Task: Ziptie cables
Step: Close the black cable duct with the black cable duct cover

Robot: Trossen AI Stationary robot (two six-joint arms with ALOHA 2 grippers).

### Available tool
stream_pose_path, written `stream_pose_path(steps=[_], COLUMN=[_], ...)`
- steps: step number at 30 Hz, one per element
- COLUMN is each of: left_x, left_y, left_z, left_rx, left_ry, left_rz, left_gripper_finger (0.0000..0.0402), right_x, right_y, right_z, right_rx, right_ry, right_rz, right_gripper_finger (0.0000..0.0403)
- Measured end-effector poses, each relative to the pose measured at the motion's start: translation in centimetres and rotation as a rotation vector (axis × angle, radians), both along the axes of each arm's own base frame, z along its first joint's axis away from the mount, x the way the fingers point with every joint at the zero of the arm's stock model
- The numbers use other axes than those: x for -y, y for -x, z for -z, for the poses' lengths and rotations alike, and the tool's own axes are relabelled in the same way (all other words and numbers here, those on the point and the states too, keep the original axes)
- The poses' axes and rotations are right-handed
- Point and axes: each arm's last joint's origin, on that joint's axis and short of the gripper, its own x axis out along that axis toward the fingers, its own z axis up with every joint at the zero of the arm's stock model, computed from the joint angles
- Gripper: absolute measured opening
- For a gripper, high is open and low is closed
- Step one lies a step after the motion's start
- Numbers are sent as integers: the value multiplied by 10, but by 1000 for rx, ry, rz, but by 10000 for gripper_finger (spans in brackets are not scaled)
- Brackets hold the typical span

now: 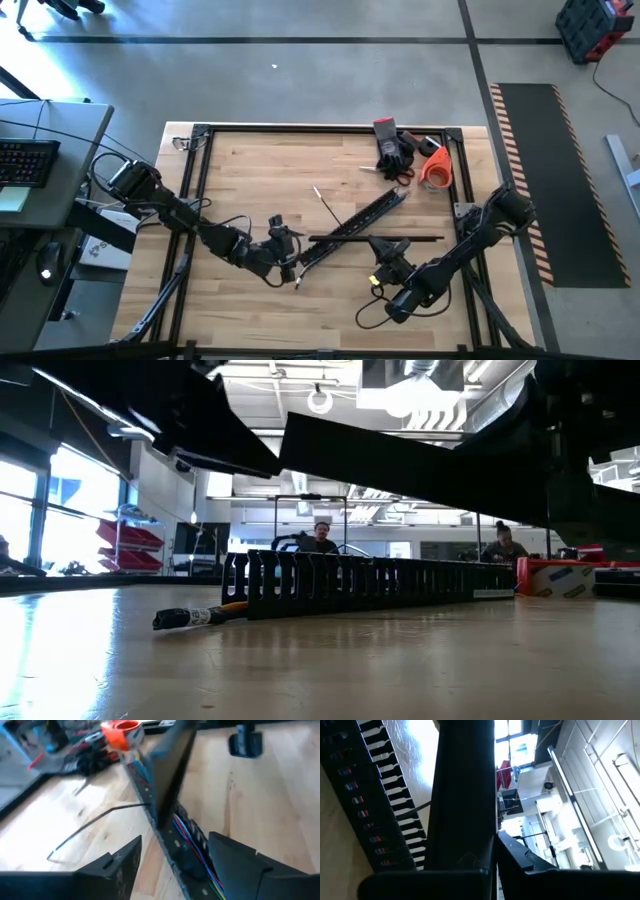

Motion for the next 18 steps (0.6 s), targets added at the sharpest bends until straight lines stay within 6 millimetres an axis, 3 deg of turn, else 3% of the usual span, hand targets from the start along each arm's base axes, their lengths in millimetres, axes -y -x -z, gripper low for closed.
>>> stream_pose_path(steps=[5,12,15,18], left_x=[-11,-28,-32,-34], left_y=[-8,-20,-22,-23], left_z=[-3,-7,-6,-6], left_rx=[43,55,44,37], left_ry=[92,174,198,198], left_rz=[-17,53,81,96], left_gripper_finger=[224,221,194,138], right_x=[0,0,-1,-1], right_y=[0,0,-1,-1], right_z=[0,1,1,1], right_rx=[-5,-3,4,6], right_ry=[-17,-30,-40,-80], right_rz=[-5,-7,-8,-15], right_gripper_finger=[0,0,0,0])
